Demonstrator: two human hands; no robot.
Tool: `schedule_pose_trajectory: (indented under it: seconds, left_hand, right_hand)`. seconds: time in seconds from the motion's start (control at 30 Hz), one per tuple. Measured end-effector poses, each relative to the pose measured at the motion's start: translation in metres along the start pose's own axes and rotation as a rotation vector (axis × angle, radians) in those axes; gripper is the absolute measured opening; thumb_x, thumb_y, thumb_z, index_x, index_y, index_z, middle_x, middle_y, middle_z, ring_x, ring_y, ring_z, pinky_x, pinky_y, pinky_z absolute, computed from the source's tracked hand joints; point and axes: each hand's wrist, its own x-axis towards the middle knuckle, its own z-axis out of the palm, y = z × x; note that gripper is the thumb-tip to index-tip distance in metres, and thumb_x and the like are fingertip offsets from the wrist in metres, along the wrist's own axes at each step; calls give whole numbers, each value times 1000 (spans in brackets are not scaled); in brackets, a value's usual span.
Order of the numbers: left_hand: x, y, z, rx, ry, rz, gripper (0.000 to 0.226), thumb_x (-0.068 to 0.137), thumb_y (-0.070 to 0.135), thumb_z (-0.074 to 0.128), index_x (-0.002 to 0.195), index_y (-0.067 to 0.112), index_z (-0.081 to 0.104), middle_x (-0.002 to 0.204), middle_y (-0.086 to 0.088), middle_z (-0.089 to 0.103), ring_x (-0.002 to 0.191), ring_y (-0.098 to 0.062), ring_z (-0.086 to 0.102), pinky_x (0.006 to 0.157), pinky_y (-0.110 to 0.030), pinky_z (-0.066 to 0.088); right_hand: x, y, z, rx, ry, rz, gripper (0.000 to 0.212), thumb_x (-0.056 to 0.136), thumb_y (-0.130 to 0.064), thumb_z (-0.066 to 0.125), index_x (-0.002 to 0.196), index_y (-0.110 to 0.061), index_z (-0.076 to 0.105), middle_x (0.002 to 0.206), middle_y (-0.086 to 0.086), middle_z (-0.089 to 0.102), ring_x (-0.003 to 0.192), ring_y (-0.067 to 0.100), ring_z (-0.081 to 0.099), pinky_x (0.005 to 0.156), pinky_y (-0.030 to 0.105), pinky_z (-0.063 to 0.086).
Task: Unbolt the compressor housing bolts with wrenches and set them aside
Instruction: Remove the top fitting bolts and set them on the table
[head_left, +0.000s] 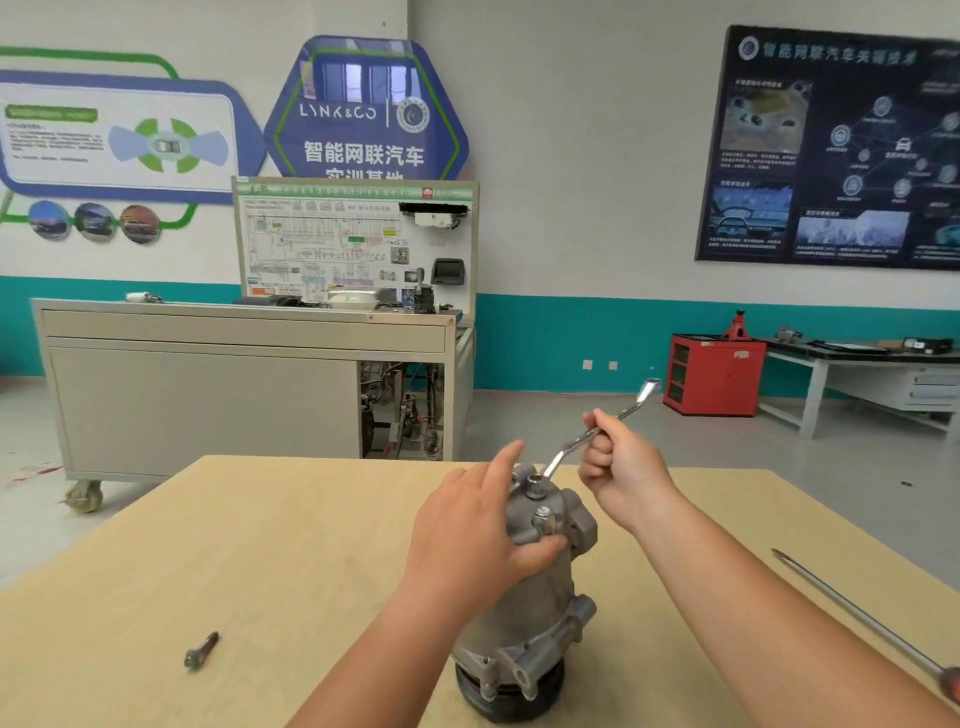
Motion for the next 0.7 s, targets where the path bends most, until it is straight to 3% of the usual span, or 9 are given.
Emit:
schedule_pose_trajectory:
  seconds: [0.13, 0.23, 0.33, 0.5, 0.7]
  left_hand:
    - [0, 2, 0, -4, -5, -20, 90, 75, 72, 52, 150, 37, 14, 128, 16, 50, 115, -7, 44, 89, -18, 33]
    - [-1, 1, 1, -11, -6, -36, 92, 75, 72, 52, 150, 35, 15, 128, 15, 51, 116, -8, 44, 92, -19, 35]
    - [0, 0, 2, -7, 4, -37, 90, 75, 72, 53, 149, 34, 19, 129, 14, 52, 117, -9, 45, 93, -21, 36]
    - [-1, 0, 3, 38, 7, -2, 78, 76, 73, 48, 145, 40, 31, 130, 14, 52, 115, -9, 44, 91, -21, 35]
    - [-1, -1, 3, 52, -1, -5, 81, 74, 75, 42, 145, 38, 33, 128, 13, 52, 115, -10, 45, 90, -21, 36]
  right_hand:
    - [-39, -15, -7, 222, -38, -72, 31, 99, -30, 40, 77, -13, 54, 54, -1, 57, 44, 8, 56, 38, 13, 38]
    - [-73, -13, -15, 23, -123, -154, 34, 101, -29, 29, 92, -10, 56, 79, 8, 73, 74, 17, 72, 49, 18, 48]
    - [-96, 2, -22, -230, -169, -268, 33, 101, -27, 26, 100, -8, 53, 94, 11, 74, 92, 22, 70, 61, 24, 50]
    - [-111, 11, -24, -397, -226, -374, 41, 84, -38, 34, 102, -5, 51, 95, 9, 74, 91, 21, 70, 61, 18, 51]
    - [-122, 14, -18, -704, -267, -511, 40, 82, -47, 35, 100, -16, 54, 94, -8, 74, 90, 7, 69, 65, 15, 48]
